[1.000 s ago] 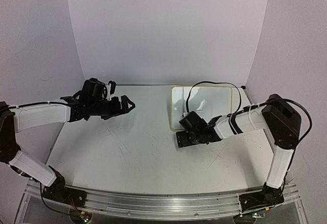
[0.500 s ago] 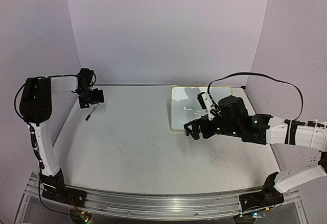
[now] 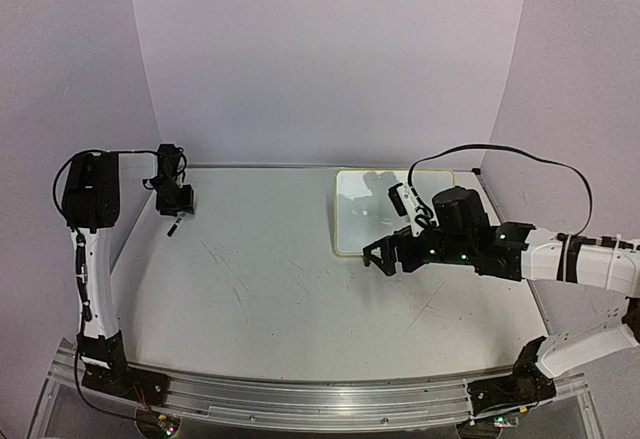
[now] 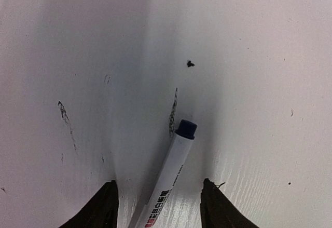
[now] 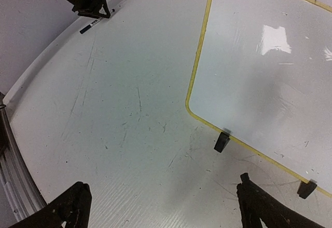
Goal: Write a sentence on the whiteboard
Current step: Pick up the whiteboard marker from the center of the board.
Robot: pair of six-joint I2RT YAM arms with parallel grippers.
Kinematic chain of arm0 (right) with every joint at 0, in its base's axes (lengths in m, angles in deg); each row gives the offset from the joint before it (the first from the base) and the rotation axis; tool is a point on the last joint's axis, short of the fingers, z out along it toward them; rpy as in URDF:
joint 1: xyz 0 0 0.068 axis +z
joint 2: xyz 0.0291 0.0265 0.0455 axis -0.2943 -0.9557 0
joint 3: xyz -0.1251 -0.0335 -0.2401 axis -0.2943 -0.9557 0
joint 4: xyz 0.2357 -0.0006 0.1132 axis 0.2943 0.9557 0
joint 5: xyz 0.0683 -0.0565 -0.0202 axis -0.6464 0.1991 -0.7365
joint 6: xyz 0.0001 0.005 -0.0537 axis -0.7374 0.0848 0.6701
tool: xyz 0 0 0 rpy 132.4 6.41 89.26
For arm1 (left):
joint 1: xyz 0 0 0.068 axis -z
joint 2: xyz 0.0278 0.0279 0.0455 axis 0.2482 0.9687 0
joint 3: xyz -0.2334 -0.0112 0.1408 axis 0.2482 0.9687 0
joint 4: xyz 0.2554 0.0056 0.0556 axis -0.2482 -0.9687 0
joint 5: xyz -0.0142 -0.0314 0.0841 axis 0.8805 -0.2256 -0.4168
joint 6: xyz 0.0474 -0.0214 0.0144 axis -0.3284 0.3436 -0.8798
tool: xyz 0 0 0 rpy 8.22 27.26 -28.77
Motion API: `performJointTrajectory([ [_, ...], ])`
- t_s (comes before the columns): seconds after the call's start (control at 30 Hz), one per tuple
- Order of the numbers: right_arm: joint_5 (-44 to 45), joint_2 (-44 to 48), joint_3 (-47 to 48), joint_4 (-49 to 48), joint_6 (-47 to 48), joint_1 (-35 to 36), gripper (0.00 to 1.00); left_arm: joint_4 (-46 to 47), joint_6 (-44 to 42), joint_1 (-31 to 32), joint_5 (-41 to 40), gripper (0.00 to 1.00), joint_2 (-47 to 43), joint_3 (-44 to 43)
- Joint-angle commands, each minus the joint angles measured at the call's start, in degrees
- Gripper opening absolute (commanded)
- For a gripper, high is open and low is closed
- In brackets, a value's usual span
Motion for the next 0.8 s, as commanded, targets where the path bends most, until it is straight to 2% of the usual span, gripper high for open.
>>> performJointTrajectory([
  [0.0,-0.44,1.23,1.23,-1.00,-0.09,-0.44,0.98,-2.34,0.38,0.29,6.06,0.41,-1.99,4.93],
  [0.03,-0.35,1.00,1.67,-1.01,-0.24,-0.47,0.98,-2.67,0.53,0.29,5.78,0.32,-2.94,5.79],
  [0.13,1.24,0.33,3.45,-1.15,-1.27,-0.45,0.98,-2.65,0.14,0.39,6.21,0.16,-4.91,7.94],
  [0.27,2.40,-1.85,7.98,-0.45,-3.52,-0.58,0.98,-2.52,-1.38,3.85,7.80,0.00,-8.84,8.97],
  [0.33,1.90,-2.18,9.23,0.07,-5.42,-1.05,0.98,-2.50,-2.59,8.00,5.35,0.00,-11.44,9.40],
  [0.37,-0.70,-2.74,10.55,0.71,-7.43,-2.30,0.98,-2.44,-2.69,11.19,2.88,0.00,-13.87,9.81],
  [0.43,-6.17,-3.55,12.97,1.60,-11.02,-5.56,0.98,-1.53,-2.15,15.51,2.41,0.00,-18.01,10.99],
  [0.5,-13.11,-4.08,14.86,1.80,-15.74,-8.86,0.97,2.52,-2.13,22.44,1.90,0.00,-25.05,14.13],
  [0.57,-19.69,-4.97,18.17,2.36,-18.35,-10.01,0.97,13.28,-2.11,30.73,2.93,0.00,-35.40,21.36],
  [0.63,-22.15,-5.92,20.14,3.17,-19.47,-10.03,0.97,21.30,-1.98,36.15,4.05,0.00,-42.69,26.31],
  [0.67,-24.92,-7.04,22.81,3.35,-20.76,-10.08,0.97,30.70,-1.87,40.30,5.60,0.00,-48.13,32.41],
  [0.77,-27.60,-8.76,25.99,3.71,-21.73,-10.12,0.93,37.72,-2.25,44.21,6.58,0.00,-51.18,36.20],
])
